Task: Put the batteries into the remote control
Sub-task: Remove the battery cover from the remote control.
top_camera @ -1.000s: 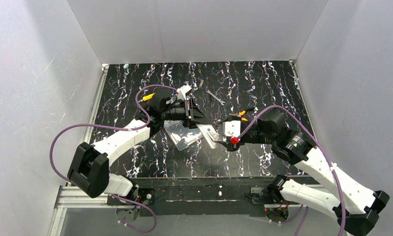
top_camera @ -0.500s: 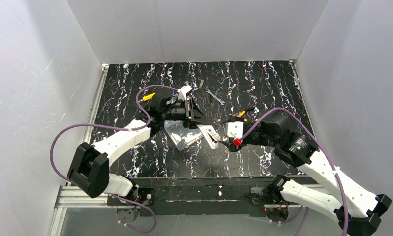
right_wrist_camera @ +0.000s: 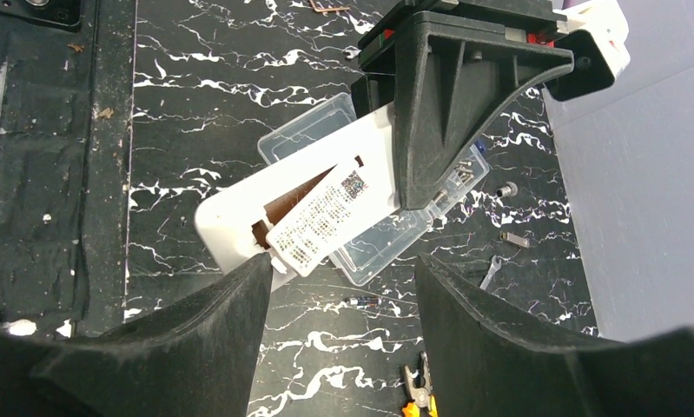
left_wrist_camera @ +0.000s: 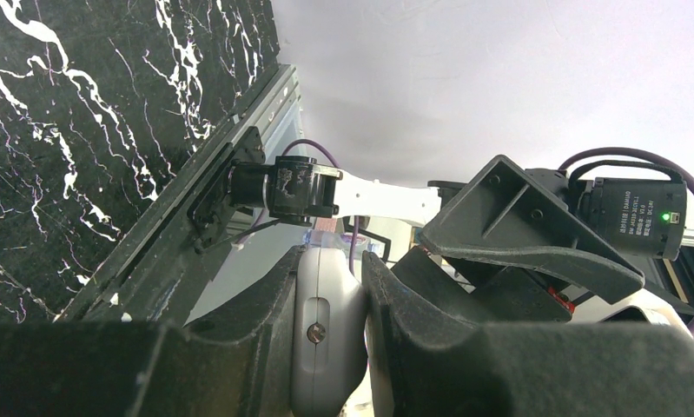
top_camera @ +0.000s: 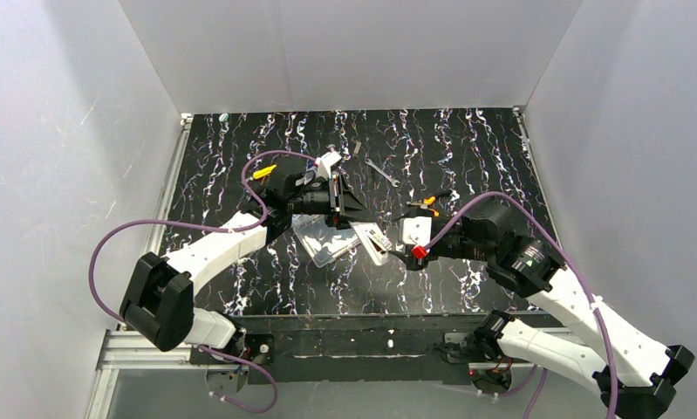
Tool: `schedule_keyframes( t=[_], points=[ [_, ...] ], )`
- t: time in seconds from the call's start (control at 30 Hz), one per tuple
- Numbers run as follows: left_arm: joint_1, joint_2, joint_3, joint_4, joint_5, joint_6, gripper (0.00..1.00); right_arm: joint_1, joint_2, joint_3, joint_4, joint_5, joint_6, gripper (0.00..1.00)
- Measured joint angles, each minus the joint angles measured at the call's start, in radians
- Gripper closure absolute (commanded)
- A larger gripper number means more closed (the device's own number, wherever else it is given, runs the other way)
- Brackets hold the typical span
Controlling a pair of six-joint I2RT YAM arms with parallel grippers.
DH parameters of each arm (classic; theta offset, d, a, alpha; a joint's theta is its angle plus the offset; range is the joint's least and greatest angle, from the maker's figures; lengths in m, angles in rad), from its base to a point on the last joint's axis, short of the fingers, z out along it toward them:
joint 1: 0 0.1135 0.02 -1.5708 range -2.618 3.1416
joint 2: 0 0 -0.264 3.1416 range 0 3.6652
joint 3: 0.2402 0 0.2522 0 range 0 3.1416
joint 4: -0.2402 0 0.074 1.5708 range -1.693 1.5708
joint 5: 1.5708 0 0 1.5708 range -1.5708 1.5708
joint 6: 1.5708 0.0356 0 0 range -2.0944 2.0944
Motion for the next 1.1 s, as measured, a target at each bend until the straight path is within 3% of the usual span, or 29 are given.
schedule_keyframes(
  t=[0.67, 0.93, 1.1],
  points=[
    [-0.012, 0.0, 0.0, 0.0, 0.019, -0.001, 1.0, -0.001, -0.031, -0.005, -0.048, -0.011, 0.062, 0.28],
    [-0.012, 0.0, 0.0, 0.0, 0.02, -0.001, 1.0, -0.001, -0.069, -0.004, 0.007, 0.024, 0.409, 0.27],
    [-0.012, 0.0, 0.0, -0.001, 0.019, 0.0, 1.0, -0.001, -0.104, -0.004, 0.156, 0.17, 0.729, 0.27]
  ],
)
